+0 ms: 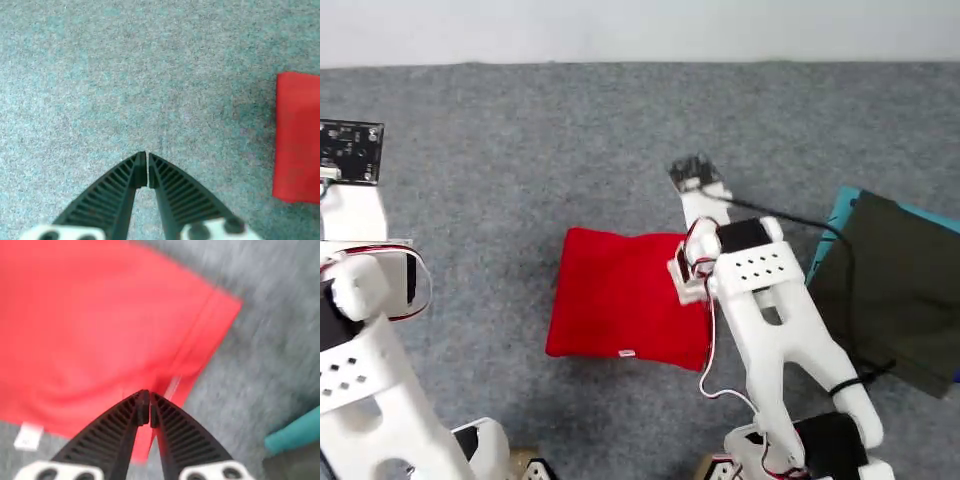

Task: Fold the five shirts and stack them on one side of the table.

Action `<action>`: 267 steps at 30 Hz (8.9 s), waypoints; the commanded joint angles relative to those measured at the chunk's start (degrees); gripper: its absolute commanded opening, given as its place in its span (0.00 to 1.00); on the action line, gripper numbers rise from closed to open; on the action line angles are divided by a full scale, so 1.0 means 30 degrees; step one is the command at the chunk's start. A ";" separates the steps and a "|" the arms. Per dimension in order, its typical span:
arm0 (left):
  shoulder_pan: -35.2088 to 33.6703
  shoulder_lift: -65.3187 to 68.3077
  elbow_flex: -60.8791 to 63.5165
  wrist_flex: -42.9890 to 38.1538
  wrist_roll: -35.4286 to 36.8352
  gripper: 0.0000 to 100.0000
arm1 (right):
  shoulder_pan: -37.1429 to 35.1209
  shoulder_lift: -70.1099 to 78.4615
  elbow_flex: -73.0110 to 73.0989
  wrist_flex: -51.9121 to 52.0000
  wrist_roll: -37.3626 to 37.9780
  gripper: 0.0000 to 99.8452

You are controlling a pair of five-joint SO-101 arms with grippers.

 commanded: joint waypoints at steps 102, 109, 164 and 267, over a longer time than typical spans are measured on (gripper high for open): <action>-0.0088 -0.0440 0.0864 0.0352 -0.1524 0.01 | 0.1978 0.7399 -1.2396 0.1890 0.0879 0.30; -0.0059 -0.0322 0.0864 0.0352 -0.1524 0.01 | 0.0542 0.7985 -1.2278 0.3473 -0.8088 0.30; -0.0088 -0.0322 0.0923 0.0322 -0.2579 0.01 | 0.4029 0.4000 -1.2425 0.6432 -0.3897 0.01; 0.4747 -0.8821 1.2117 -0.8498 0.7736 0.01 | 0.6462 -1.2703 0.6066 0.0864 -0.4366 0.01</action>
